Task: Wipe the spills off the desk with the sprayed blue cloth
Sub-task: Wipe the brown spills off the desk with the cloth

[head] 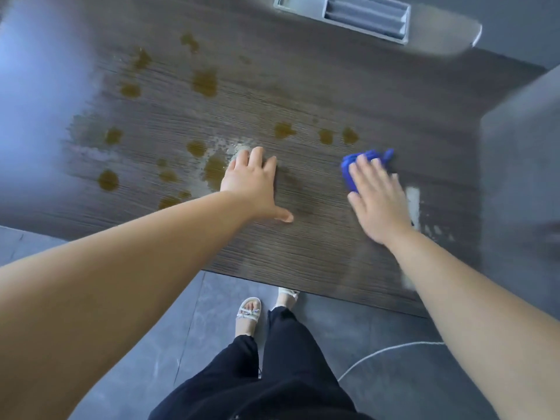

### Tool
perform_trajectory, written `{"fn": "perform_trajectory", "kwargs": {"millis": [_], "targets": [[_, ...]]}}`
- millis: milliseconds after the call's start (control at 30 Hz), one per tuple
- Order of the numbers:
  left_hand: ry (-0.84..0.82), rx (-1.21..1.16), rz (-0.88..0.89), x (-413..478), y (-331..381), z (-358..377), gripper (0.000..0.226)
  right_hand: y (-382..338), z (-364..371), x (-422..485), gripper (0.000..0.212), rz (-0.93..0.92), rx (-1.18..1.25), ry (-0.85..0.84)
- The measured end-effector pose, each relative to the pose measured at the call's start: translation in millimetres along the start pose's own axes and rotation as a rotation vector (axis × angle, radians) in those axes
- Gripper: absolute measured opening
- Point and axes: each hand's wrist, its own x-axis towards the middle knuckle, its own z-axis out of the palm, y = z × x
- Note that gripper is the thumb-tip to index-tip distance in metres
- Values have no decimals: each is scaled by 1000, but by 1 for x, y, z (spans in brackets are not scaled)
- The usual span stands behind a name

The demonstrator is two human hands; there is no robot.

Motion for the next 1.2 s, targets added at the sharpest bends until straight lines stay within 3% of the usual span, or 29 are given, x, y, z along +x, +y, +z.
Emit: {"fn": "perform_trajectory", "kwargs": {"millis": [100,167,233,333,400,467,600,667,833,900,1000,1100,1133,1200], "targets": [[-18,-15,-21,9,6,2,114,-11,-3,27,57,494,85,40],[-52,42,-28,12,12,6,119,-35,-2,32,59,535,117,58],[-77,115,-33,15,17,9,125,-49,4,20,60,301,68,44],[-92,132,-53,16,19,9,128,-33,7,-15,58,-217,-12,-20],[-113,129,-66,17,20,8,129,3,5,-22,56,-398,-66,-49],[-134,132,-71,18,22,6,128,34,1,-12,56,-263,-48,-36],[-140,132,-86,20,24,3,127,19,-6,34,56,436,93,44],[-145,127,-89,20,25,3,126,-14,-7,43,58,510,134,64],[-129,126,-97,20,26,3,125,-34,5,-10,58,-162,25,-25],[-137,118,-94,20,25,3,127,-2,5,-15,59,-248,-5,-42],[-146,116,-94,20,25,4,127,41,-1,12,61,71,14,-12],[-142,101,-103,21,27,2,124,30,-10,58,58,468,65,30],[-143,101,-104,21,28,1,124,15,-12,70,59,520,87,35],[-150,109,-107,21,28,1,124,-18,-11,76,59,413,84,39]]}}
